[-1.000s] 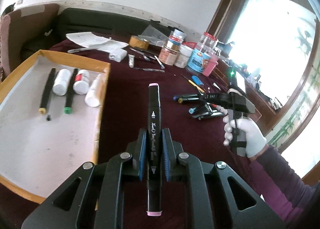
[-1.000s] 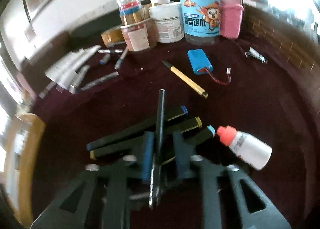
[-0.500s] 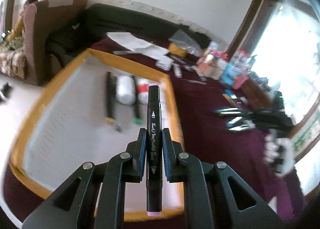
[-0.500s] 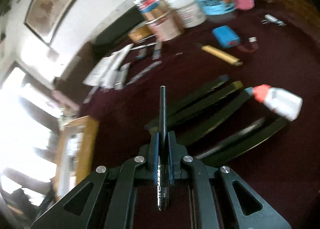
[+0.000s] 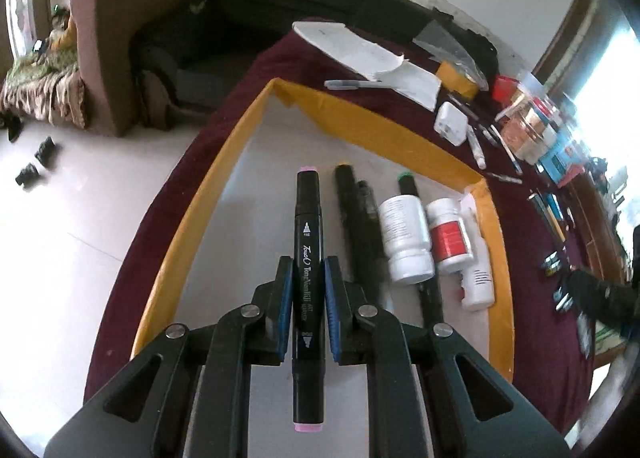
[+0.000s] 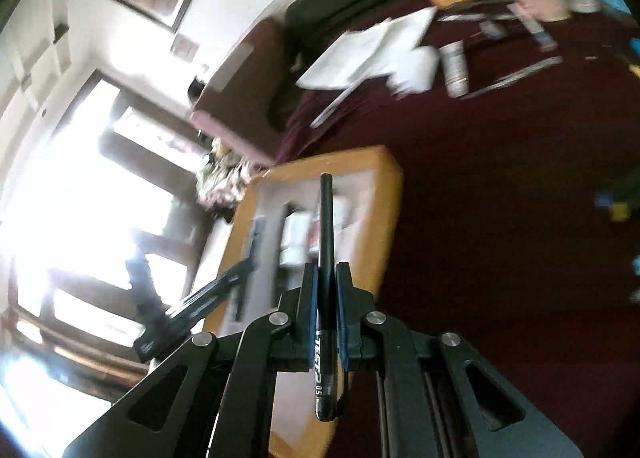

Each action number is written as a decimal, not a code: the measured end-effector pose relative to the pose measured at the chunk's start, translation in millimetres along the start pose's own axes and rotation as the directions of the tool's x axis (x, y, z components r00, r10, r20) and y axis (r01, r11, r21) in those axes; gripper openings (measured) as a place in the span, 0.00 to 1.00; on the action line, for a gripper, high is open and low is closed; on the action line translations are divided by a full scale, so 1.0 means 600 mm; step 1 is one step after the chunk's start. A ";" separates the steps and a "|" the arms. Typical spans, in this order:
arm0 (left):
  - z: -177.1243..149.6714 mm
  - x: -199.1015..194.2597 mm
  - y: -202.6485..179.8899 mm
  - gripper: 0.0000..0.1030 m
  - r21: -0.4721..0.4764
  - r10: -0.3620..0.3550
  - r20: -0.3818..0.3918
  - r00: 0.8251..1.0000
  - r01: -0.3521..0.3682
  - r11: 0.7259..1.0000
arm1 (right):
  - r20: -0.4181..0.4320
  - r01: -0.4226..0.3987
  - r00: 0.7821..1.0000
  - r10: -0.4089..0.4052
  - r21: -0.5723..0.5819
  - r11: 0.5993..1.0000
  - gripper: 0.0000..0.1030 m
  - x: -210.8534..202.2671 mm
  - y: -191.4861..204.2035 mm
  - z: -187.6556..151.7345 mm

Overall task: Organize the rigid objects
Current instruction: 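Carry the marker and pen over the tray and open both tools, then move both open tools back toward the remaining items on the table, then grasp the small white orange-capped bottle with the right tool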

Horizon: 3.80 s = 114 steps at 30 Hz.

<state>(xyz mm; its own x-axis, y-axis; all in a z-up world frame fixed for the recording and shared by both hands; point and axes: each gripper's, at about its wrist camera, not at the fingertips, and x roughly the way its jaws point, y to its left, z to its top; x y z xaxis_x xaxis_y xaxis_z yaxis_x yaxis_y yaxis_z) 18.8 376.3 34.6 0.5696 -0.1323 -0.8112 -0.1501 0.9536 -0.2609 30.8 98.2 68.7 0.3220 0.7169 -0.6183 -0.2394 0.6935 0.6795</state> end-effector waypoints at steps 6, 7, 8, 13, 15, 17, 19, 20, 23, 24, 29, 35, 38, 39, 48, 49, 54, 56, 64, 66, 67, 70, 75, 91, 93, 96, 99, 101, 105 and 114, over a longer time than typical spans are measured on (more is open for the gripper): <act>0.017 0.024 -0.005 0.12 0.017 0.023 -0.045 0.999 -0.022 1.000 | -0.070 -0.022 0.997 0.021 -0.017 1.000 0.08 0.097 0.067 -0.002; 0.017 0.030 -0.004 0.15 0.015 0.023 -0.063 0.998 -0.022 1.000 | -0.078 -0.020 0.997 0.019 -0.020 1.000 0.08 0.110 0.074 -0.001; 0.019 0.031 -0.002 0.16 0.008 0.017 -0.067 0.998 -0.016 1.000 | -0.089 -0.015 0.996 0.013 -0.025 1.000 0.08 0.125 0.084 -0.001; 0.013 0.019 0.023 0.23 -0.093 -0.045 -0.049 0.998 0.040 0.995 | -0.125 0.018 0.992 -0.023 -0.043 0.999 0.08 0.178 0.113 0.003; 0.007 0.016 0.030 0.23 -0.138 -0.066 -0.041 0.997 0.059 0.989 | -0.133 0.035 0.990 -0.041 -0.053 0.998 0.08 0.199 0.126 0.008; 0.001 0.013 0.036 0.23 -0.180 -0.078 -0.033 0.996 0.071 0.981 | -0.133 0.057 0.989 -0.066 -0.071 0.996 0.08 0.214 0.135 0.013; -0.004 0.011 0.042 0.24 -0.224 -0.103 -0.022 0.994 0.095 0.970 | -0.131 0.073 0.988 -0.082 -0.077 0.994 0.08 0.227 0.140 0.018; -0.006 0.010 0.044 0.24 -0.238 -0.110 -0.016 0.994 0.103 0.966 | -0.135 0.076 0.987 -0.085 -0.072 0.995 0.08 0.236 0.139 0.024; -0.013 0.007 0.051 0.25 -0.286 -0.136 0.001 0.991 0.131 0.949 | -0.132 0.097 0.985 -0.108 -0.086 0.992 0.08 0.253 0.146 0.025; -0.016 0.006 0.056 0.30 -0.317 -0.169 0.009 0.986 0.163 0.934 | -0.125 0.111 0.985 -0.123 -0.100 0.989 0.09 0.258 0.149 0.025; -0.036 -0.008 0.093 0.45 -0.441 -0.332 0.102 0.938 0.341 0.830 | -0.090 0.147 0.983 -0.160 -0.140 0.979 0.20 0.248 0.156 0.019; -0.042 -0.025 0.083 0.50 -0.437 -0.269 0.141 0.953 0.304 0.847 | -0.065 0.124 0.989 -0.135 -0.142 0.982 0.21 0.203 0.142 0.018; -0.034 -0.027 0.077 0.54 -0.451 -0.221 0.157 0.963 0.269 0.851 | -0.053 0.090 0.994 -0.096 -0.110 0.990 0.21 0.173 0.123 0.013; -0.029 -0.028 0.072 0.56 -0.447 -0.203 0.167 0.965 0.257 0.857 | -0.041 0.083 0.995 -0.088 -0.109 0.991 0.21 0.158 0.116 0.009; -0.016 0.007 0.017 0.61 -0.329 -0.028 0.102 0.994 0.060 0.943 | 0.065 0.135 0.989 -0.129 -0.096 0.986 0.21 0.022 0.026 -0.020; -0.022 0.004 0.015 0.61 -0.328 -0.009 0.097 0.995 0.041 0.944 | 0.077 0.139 0.988 -0.133 -0.088 0.986 0.21 0.006 0.015 -0.022; -0.062 -0.020 0.002 0.61 -0.283 0.042 0.072 0.997 -0.020 0.959 | 0.142 0.148 0.980 -0.142 -0.033 0.988 0.23 -0.086 -0.051 -0.031; -0.081 -0.032 -0.004 0.61 -0.263 0.061 0.058 0.996 -0.043 0.964 | 0.157 0.143 0.978 -0.138 -0.022 0.990 0.24 -0.112 -0.070 -0.035; -0.097 -0.036 -0.027 0.39 -0.165 0.116 -0.006 0.993 -0.115 0.980 | 0.220 0.150 0.964 -0.148 0.008 0.989 0.25 -0.214 -0.149 -0.069; -0.081 -0.024 -0.037 0.39 -0.144 0.140 -0.022 0.990 -0.141 0.979 | 0.244 0.158 0.956 -0.161 0.031 0.987 0.25 -0.246 -0.172 -0.075; -0.071 -0.018 -0.040 0.39 -0.156 0.144 -0.032 0.989 -0.147 0.977 | 0.265 0.171 0.948 -0.176 0.045 0.984 0.25 -0.267 -0.188 -0.077; -0.040 -0.003 -0.040 0.39 -0.180 0.150 -0.025 0.988 -0.152 0.972 | 0.307 0.196 0.928 -0.213 0.086 0.977 0.25 -0.315 -0.225 -0.078; -0.034 -0.048 -0.037 0.47 -0.294 0.043 0.059 0.997 -0.024 0.956 | 0.350 0.247 0.885 -0.307 0.205 0.947 0.25 -0.404 -0.308 -0.075; -0.148 -0.227 -0.267 0.63 0.120 -0.220 0.246 0.944 0.196 0.973 | 0.211 0.502 0.813 -0.542 0.218 0.837 0.29 -0.339 -0.437 0.075; -0.159 -0.220 -0.295 0.63 0.186 -0.222 0.230 0.948 0.181 0.966 | 0.150 0.555 0.804 -0.576 0.162 0.816 0.28 -0.313 -0.427 0.073; -0.174 -0.207 -0.334 0.63 0.268 -0.238 0.203 0.950 0.180 0.947 | 0.126 0.533 0.830 -0.544 0.106 0.839 0.22 -0.299 -0.407 0.047; -0.189 -0.192 -0.375 0.63 0.330 -0.262 0.172 0.950 0.195 0.924 | 0.092 0.470 0.878 -0.470 0.026 0.882 0.22 -0.282 -0.374 0.009; -0.198 -0.180 -0.400 0.63 0.369 -0.271 0.150 0.951 0.201 0.907 | 0.069 0.414 0.909 -0.411 -0.033 0.910 0.22 -0.271 -0.357 -0.006; -0.215 -0.141 -0.454 0.63 0.434 -0.258 0.092 0.962 0.194 0.880 | 0.125 0.347 0.933 -0.339 -0.051 0.936 0.23 -0.276 -0.358 -0.019; -0.230 -0.017 -0.560 0.63 0.409 -0.177 0.007 0.984 0.159 0.899 | 0.256 0.163 0.944 -0.206 0.178 0.970 0.26 -0.329 -0.440 -0.024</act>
<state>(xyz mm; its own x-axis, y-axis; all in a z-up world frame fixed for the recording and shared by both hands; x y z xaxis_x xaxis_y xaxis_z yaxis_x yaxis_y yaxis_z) -48.1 19.9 58.6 0.5928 -0.2972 -0.7485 0.2862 0.9465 -0.1492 17.2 -225.4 5.6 0.5880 0.5164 -0.6226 -0.0167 0.7773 0.6289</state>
